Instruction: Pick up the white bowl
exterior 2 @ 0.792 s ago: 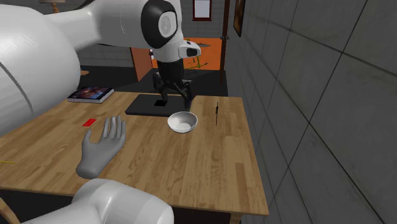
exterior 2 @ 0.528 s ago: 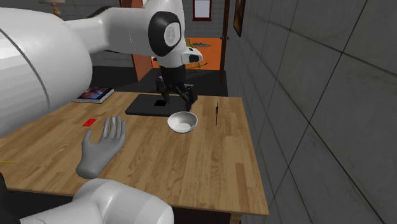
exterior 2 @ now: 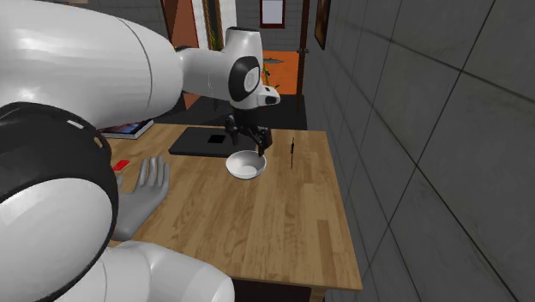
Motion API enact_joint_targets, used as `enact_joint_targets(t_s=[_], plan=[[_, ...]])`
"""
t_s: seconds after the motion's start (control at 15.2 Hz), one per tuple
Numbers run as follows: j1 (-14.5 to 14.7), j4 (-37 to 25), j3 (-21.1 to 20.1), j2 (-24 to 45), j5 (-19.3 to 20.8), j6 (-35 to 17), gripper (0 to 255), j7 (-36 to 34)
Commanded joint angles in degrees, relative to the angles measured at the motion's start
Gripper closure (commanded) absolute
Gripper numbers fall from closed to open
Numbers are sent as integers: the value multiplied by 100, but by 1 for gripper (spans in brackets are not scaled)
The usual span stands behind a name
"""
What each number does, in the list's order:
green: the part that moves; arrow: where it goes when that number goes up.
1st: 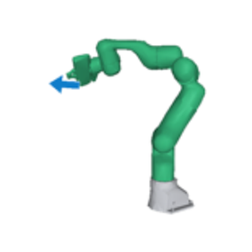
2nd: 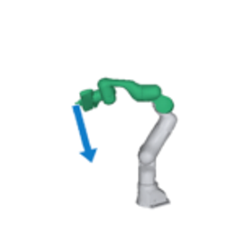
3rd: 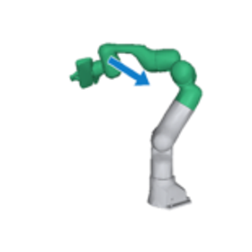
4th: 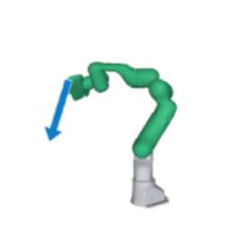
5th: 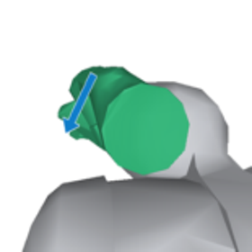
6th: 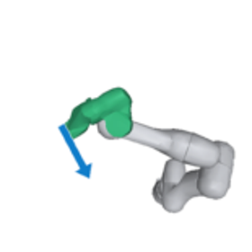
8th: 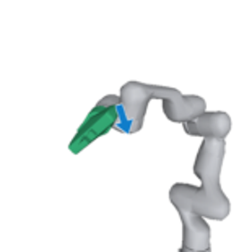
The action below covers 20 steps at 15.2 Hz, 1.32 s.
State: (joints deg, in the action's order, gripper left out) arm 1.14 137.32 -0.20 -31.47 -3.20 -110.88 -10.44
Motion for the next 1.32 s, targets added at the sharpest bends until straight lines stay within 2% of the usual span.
enact_joint_targets(t_s=[0.0,0.66,1.25], plan=[[19,0,5,358,-68,-370,0,0],[134,-602,20,2460,-489,-1852,0,104],[170,-1804,-49,4461,-948,-2630,0,288]])
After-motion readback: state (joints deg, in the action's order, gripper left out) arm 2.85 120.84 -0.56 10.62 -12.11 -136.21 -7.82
